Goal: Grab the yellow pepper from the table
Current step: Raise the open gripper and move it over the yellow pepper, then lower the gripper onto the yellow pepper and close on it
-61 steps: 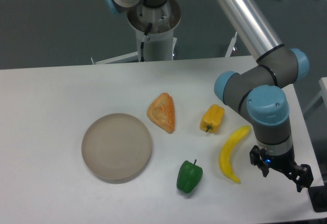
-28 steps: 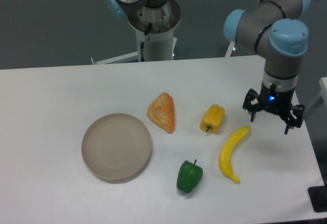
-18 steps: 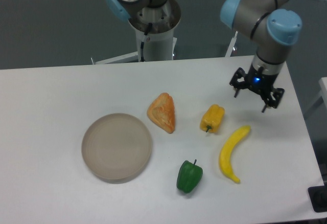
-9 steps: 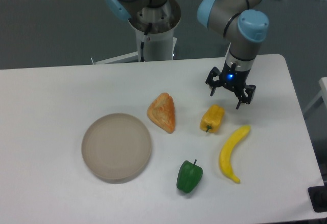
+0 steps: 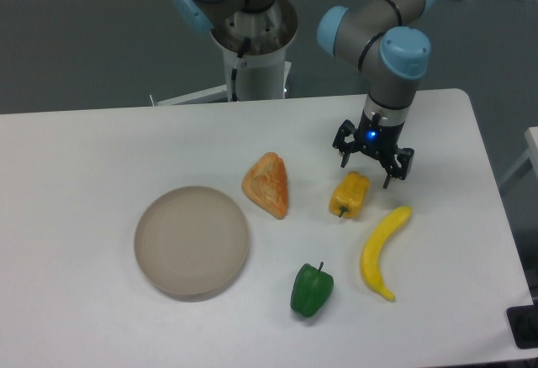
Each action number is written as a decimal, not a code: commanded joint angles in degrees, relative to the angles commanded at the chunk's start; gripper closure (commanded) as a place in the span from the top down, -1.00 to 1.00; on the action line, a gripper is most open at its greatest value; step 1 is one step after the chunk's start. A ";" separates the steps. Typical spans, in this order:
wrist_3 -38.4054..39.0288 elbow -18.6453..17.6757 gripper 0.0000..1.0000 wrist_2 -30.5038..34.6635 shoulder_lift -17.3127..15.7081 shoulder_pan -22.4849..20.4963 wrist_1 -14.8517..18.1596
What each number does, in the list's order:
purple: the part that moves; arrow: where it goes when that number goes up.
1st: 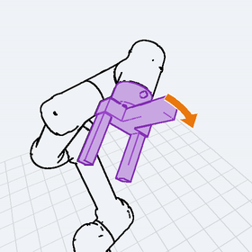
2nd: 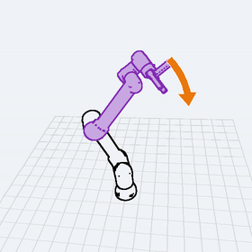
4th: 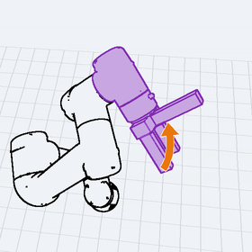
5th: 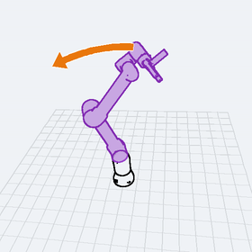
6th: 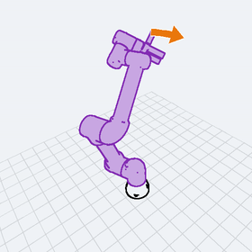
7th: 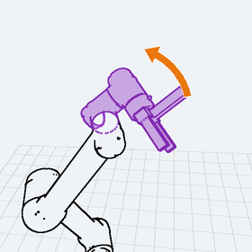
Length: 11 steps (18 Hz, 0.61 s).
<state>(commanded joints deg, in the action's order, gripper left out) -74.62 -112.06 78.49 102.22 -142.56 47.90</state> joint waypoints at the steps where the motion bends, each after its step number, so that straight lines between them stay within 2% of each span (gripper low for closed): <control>1: 0.00 0.09 1.00 0.00 0.26 0.35 -0.09; 11: 0.35 -0.53 1.00 0.09 1.58 1.58 -0.18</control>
<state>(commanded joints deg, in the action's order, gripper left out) -74.27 -112.59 78.57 103.80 -140.98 47.72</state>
